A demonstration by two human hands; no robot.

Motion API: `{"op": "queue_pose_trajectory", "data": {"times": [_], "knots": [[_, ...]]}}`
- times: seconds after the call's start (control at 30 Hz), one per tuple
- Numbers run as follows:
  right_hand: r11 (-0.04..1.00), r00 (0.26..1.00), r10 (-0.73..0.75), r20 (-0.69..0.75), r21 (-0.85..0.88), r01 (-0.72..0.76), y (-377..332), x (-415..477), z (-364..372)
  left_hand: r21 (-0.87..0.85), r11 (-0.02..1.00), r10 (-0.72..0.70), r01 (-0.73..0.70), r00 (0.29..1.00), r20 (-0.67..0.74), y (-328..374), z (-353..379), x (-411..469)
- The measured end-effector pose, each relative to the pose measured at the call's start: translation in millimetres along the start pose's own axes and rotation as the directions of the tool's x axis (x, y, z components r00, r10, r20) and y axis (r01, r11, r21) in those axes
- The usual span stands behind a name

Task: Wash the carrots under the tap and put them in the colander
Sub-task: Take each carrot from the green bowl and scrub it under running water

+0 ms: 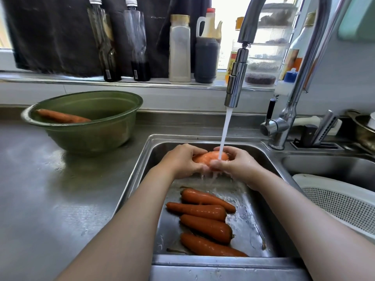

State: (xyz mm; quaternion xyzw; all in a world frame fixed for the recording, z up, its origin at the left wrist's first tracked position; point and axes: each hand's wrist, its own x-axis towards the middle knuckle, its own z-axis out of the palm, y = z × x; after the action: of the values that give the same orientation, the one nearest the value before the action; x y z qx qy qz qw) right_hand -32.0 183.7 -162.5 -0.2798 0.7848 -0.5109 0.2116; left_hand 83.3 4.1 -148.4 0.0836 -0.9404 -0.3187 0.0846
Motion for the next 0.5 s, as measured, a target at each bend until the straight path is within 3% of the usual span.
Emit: {"op": "queue_pose_trajectory", "data": {"times": [0.1, 0.17, 0.23, 0.37, 0.5], "knots": [[0.998, 0.979, -0.043, -0.198, 0.032, 0.05, -4.9, 0.9, 16.0, -0.04, 0.999, 0.011, -0.01, 1.0, 0.002, -0.5, 3.3, 2.1], [0.997, 0.971, -0.009, -0.241, 0.067, 0.026, -7.4, 4.0, 18.2, -0.052, 0.999, 0.0, 0.0, 1.0, -0.001, -0.2, 5.3, 1.9], [0.997, 0.984, 0.031, -0.173, 0.08, -0.018, -8.0, 4.0, 15.9, -0.06, 0.998, -0.009, 0.009, 1.0, -0.009, -2.0, 7.0, 2.6], [0.972, 0.992, 0.075, 0.098, 0.214, -0.095, -0.1, 0.6, 4.3, -0.116, 0.993, -0.036, 0.036, 0.999, 0.009, -8.9, 7.1, 3.3], [0.993, 0.999, 0.031, -0.012, 0.112, -0.029, -3.7, -2.3, 8.4, -0.219, 0.975, -0.036, 0.041, 0.999, 0.027, -7.1, 6.6, 1.7]]}}
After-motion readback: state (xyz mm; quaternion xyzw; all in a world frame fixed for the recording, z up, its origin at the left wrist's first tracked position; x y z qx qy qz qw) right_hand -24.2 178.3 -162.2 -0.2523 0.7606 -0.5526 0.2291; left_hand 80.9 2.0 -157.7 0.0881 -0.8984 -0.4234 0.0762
